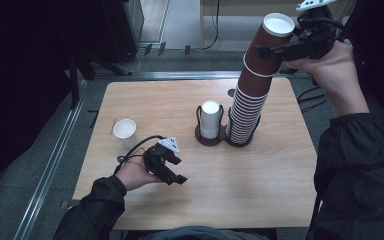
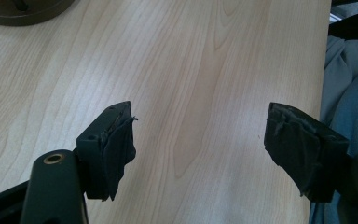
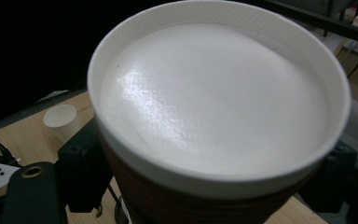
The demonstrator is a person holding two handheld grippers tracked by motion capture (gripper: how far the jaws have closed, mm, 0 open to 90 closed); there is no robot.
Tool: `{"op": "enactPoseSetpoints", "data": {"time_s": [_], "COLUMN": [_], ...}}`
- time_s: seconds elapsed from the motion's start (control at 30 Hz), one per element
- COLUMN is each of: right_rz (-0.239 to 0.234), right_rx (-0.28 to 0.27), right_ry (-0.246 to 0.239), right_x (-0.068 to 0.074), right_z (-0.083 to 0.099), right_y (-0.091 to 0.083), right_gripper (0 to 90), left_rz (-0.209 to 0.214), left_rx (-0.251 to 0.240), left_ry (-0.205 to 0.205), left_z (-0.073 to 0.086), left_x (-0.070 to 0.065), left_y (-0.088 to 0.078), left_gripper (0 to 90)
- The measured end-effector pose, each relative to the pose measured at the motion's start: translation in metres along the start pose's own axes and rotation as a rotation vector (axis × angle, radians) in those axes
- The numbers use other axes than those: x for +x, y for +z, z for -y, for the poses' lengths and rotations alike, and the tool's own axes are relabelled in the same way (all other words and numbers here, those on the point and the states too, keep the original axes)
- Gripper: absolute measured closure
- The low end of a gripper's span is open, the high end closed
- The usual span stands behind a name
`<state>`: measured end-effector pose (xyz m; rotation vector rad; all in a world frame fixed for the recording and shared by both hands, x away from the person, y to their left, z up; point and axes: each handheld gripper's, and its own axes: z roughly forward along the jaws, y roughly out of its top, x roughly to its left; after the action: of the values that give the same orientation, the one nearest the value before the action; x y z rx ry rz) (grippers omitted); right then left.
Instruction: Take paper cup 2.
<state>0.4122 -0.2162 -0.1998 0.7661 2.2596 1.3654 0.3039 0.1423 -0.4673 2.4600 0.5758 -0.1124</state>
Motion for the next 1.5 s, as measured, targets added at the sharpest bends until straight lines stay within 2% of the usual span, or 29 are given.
{"op": "enactPoseSetpoints", "data": {"time_s": [0.17,0.3,0.47,0.7,0.93,1.07,1.17,1.27,1.3,1.37,1.4,1.5], "right_rz": [0.002,-0.021,-0.05,-0.089,-0.104,-0.138,-0.181,-0.196,-0.197,-0.205,-0.208,-0.226], "right_rx": [-0.026,-0.055,-0.047,-0.047,-0.038,-0.036,-0.024,-0.002,0.002,0.015,0.018,0.025], "right_ry": [-0.013,-0.011,-0.033,-0.054,-0.098,-0.107,-0.105,-0.116,-0.121,-0.134,-0.137,-0.135], "right_x": [0.003,0.008,0.023,0.047,0.066,0.077,0.082,0.087,0.088,0.094,0.096,0.102], "right_z": [-0.008,-0.014,-0.016,-0.012,-0.006,0.003,0.015,0.024,0.026,0.032,0.034,0.046], "right_y": [-0.011,-0.021,-0.029,-0.035,-0.042,-0.044,-0.042,-0.04,-0.039,-0.035,-0.034,-0.026], "right_gripper": [18.4,18.4,18.4,18.3,18.3,18.3,18.2,18.2,18.2,18.2,18.3,18.2], "left_rz": [-0.004,-0.007,-0.007,0.011,0.011,0.011,0.022,0.021,0.026,0.076,0.096,0.096], "left_rx": [-0.006,-0.008,-0.014,-0.066,-0.081,-0.091,-0.097,-0.103,-0.105,-0.111,-0.117,-0.136], "left_ry": [-0.003,-0.003,-0.011,-0.018,-0.023,-0.025,-0.033,-0.035,-0.043,-0.075,-0.077,-0.061], "left_z": [0.0,0.0,0.001,-0.004,-0.003,-0.003,-0.004,-0.004,-0.004,-0.006,-0.006,-0.009], "left_x": [0.001,0.002,0.003,0.004,0.005,0.005,0.005,0.005,0.005,0.006,0.006,0.003], "left_y": [-0.001,-0.002,-0.004,-0.01,-0.013,-0.015,-0.016,-0.017,-0.017,-0.017,-0.018,-0.02], "left_gripper": [24.1,24.1,24.1,24.0,24.0,24.0,24.0,24.1,24.1,24.1,24.1,23.9]}}
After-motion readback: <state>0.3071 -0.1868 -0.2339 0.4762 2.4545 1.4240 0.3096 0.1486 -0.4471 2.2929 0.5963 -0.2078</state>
